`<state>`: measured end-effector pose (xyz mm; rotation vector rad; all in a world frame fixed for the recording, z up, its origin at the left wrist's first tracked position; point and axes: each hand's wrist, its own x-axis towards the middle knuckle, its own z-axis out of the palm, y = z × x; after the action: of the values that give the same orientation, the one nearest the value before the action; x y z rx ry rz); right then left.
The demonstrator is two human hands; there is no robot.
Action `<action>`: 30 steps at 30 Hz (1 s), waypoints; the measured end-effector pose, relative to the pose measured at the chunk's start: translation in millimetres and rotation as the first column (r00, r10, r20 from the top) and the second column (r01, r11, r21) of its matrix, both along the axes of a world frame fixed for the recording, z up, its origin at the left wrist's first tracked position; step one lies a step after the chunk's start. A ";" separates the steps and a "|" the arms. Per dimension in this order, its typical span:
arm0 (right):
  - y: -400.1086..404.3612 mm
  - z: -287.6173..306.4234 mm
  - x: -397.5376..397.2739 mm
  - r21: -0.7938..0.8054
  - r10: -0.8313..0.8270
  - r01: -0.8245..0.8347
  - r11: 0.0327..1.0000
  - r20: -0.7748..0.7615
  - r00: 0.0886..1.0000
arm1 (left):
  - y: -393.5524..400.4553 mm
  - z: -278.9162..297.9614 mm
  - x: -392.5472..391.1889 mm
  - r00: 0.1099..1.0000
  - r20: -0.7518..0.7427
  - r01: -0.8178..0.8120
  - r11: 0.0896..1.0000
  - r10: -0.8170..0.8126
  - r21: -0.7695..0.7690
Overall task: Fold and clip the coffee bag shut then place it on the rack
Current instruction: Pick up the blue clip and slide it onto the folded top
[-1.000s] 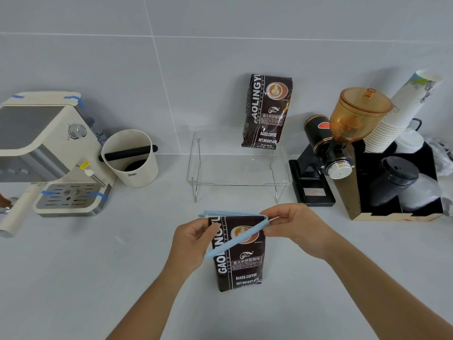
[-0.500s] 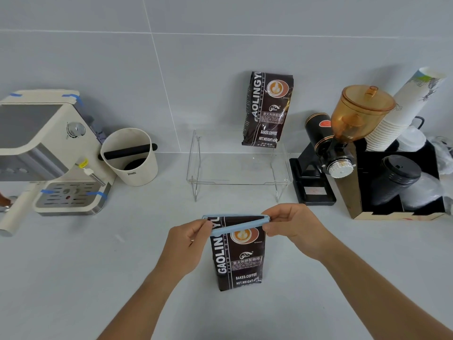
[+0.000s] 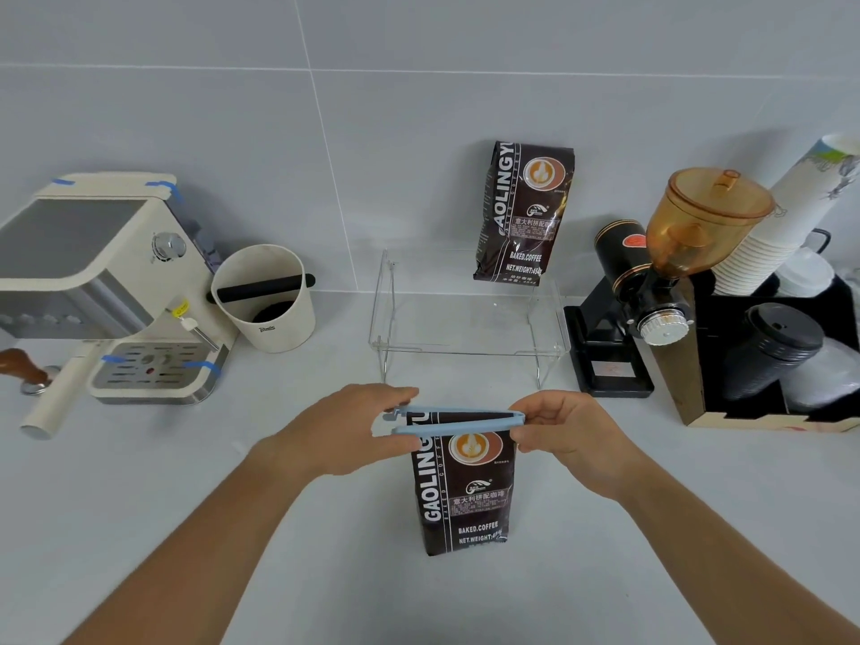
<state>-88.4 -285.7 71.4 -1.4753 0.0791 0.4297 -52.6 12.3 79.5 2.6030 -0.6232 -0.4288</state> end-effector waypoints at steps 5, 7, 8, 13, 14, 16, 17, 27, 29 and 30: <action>-0.3 2.5 -2.0 -0.016 -0.021 0.022 1.000 0.006 1.000 | -5.8 9.6 12.0 0.978 0.051 0.199 0.978 -0.202 0.066; 0.3 6.0 -3.8 -0.059 -0.034 0.036 0.998 0.035 0.999 | -7.0 8.3 12.4 0.977 0.053 0.202 0.977 -0.206 0.071; 1.4 8.2 -4.7 -0.122 -0.037 0.045 0.991 0.069 0.997 | -7.5 7.3 12.1 0.977 0.054 0.200 0.977 -0.204 0.073; 3.8 17.9 -7.3 -0.663 0.203 0.040 0.748 0.286 0.937 | -10.0 6.0 9.5 0.975 0.094 0.196 0.978 -0.202 0.070; 3.7 19.5 -7.5 -0.701 0.256 0.027 0.713 0.296 0.920 | -9.5 5.9 8.5 0.976 0.094 0.191 0.980 -0.197 0.062; 3.6 21.9 -7.8 -0.703 0.279 0.022 0.711 0.311 0.908 | -7.7 5.5 6.7 0.981 0.063 0.180 0.983 -0.181 0.025; 4.6 22.0 -7.8 -0.691 0.276 0.023 0.722 0.318 0.907 | -5.8 5.6 5.6 0.984 0.045 0.174 0.985 -0.174 0.012; 6.7 20.1 -7.5 -0.696 0.298 0.059 0.716 0.381 0.876 | -1.8 7.1 6.9 0.978 0.065 0.189 0.970 -0.200 0.156; 6.0 19.5 -8.1 -0.696 0.308 0.080 0.714 0.414 0.857 | -4.2 5.9 5.7 0.974 0.086 0.192 0.968 -0.207 0.160; 6.0 18.8 -8.4 -0.703 0.324 0.093 0.705 0.436 0.840 | -4.9 5.3 5.1 0.973 0.096 0.192 0.969 -0.208 0.157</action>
<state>-96.8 -279.7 90.2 -2.3395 -0.3490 0.0538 -47.5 7.4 84.8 2.7288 -0.9313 -0.4065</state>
